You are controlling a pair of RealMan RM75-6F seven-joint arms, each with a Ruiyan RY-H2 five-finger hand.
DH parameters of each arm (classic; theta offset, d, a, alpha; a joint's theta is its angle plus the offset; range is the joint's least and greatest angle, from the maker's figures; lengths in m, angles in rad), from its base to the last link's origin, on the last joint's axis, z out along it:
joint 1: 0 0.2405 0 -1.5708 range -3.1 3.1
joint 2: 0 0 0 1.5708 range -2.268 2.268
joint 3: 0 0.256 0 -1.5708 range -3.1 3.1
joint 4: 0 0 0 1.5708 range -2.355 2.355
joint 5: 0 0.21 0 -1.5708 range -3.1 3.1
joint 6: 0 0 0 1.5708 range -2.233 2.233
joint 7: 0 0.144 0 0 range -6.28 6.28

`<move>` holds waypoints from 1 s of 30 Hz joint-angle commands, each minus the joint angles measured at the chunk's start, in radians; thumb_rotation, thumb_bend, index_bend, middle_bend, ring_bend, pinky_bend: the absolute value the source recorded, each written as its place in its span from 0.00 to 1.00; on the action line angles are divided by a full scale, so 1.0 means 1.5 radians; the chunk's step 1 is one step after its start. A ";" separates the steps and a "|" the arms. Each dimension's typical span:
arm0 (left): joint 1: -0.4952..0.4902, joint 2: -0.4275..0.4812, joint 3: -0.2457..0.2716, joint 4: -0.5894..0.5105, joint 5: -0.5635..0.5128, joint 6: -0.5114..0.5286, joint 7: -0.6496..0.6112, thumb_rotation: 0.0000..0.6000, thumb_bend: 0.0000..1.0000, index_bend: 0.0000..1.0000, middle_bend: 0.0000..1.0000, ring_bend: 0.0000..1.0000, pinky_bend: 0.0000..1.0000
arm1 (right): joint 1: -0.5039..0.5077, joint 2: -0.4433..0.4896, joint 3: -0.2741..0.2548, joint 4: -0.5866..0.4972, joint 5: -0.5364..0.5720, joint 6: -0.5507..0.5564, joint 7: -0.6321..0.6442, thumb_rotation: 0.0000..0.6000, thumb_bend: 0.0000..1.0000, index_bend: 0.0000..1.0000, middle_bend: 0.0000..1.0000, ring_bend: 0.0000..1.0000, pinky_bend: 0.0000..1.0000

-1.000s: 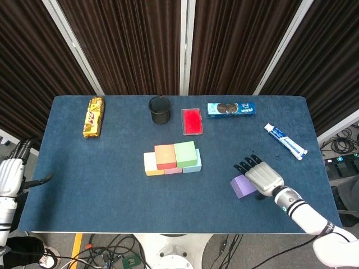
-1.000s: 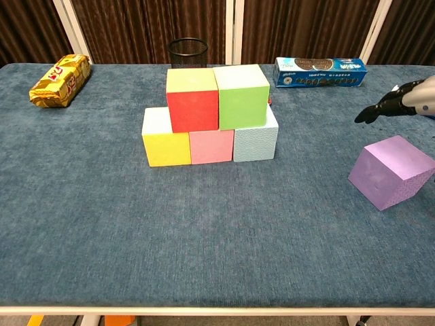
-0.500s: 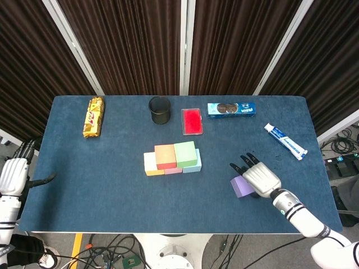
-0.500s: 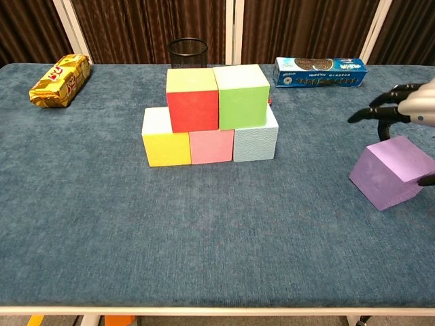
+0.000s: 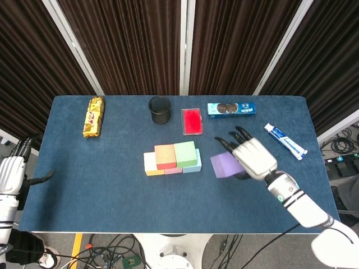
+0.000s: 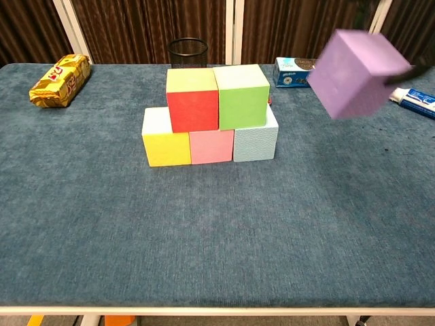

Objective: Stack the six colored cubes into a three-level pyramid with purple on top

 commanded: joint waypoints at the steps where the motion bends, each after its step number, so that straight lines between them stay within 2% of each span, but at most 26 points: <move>1: 0.001 -0.004 -0.002 0.008 0.000 0.005 -0.002 1.00 0.16 0.06 0.08 0.01 0.15 | 0.148 0.088 0.115 -0.061 0.228 -0.141 0.000 1.00 0.13 0.00 0.64 0.11 0.00; 3: 0.002 -0.009 -0.006 0.016 -0.001 0.014 -0.003 1.00 0.15 0.06 0.08 0.01 0.15 | 0.204 0.079 0.131 -0.045 0.299 -0.177 -0.011 1.00 0.13 0.00 0.64 0.11 0.00; 6: 0.002 -0.014 -0.009 0.026 0.002 0.023 -0.008 1.00 0.08 0.06 0.08 0.01 0.15 | 0.282 0.037 0.123 -0.013 0.398 -0.197 -0.047 1.00 0.13 0.00 0.64 0.12 0.00; 12: 0.001 -0.011 -0.003 0.029 -0.002 0.006 -0.026 1.00 0.06 0.06 0.08 0.01 0.15 | 0.433 -0.057 0.071 0.043 0.604 -0.175 -0.132 1.00 0.13 0.00 0.65 0.13 0.00; 16: 0.001 -0.003 -0.001 0.028 -0.006 -0.007 -0.057 1.00 0.06 0.06 0.08 0.01 0.15 | 0.535 -0.081 0.037 0.081 0.742 -0.188 -0.183 1.00 0.13 0.00 0.65 0.13 0.00; 22: 0.005 0.002 -0.002 0.032 -0.007 -0.005 -0.089 1.00 0.06 0.06 0.08 0.00 0.15 | 0.653 -0.126 -0.028 0.125 0.865 -0.183 -0.272 1.00 0.13 0.00 0.64 0.13 0.00; 27: 0.007 0.001 0.001 0.036 -0.004 -0.005 -0.105 1.00 0.06 0.06 0.08 0.00 0.15 | 0.710 -0.153 -0.069 0.135 0.929 -0.175 -0.325 1.00 0.13 0.00 0.63 0.13 0.00; 30: 0.007 0.001 0.002 0.038 -0.003 -0.006 -0.108 1.00 0.06 0.06 0.08 0.00 0.15 | 0.726 -0.158 -0.080 0.136 0.952 -0.171 -0.336 1.00 0.13 0.00 0.63 0.13 0.00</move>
